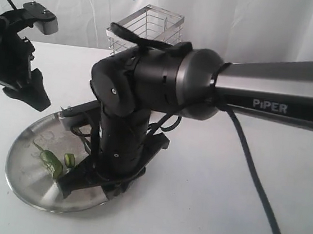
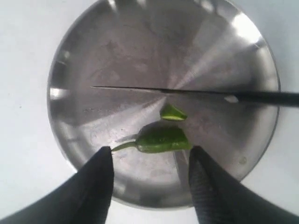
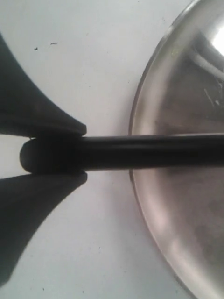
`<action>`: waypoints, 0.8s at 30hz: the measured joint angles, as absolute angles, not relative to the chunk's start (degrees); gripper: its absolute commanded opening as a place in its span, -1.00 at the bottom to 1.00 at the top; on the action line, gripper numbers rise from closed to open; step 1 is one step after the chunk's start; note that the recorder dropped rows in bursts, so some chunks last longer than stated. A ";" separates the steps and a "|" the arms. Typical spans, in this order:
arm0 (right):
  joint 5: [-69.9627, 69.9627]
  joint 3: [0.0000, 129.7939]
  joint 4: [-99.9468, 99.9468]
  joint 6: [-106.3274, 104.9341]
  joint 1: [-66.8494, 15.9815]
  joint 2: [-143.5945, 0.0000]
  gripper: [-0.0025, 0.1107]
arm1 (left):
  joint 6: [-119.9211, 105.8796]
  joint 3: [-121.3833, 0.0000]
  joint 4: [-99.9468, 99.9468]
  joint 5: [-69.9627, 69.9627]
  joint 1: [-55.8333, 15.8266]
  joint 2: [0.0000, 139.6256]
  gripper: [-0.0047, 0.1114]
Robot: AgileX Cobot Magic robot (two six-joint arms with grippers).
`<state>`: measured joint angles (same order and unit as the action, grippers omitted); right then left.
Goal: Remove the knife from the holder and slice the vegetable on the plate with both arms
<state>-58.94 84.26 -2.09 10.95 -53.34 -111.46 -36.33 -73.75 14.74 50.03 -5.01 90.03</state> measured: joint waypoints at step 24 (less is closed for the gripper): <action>-61.44 82.13 -16.11 -9.53 -44.98 -104.32 -0.96 | -103.01 -51.30 25.52 29.40 -5.01 90.91 0.01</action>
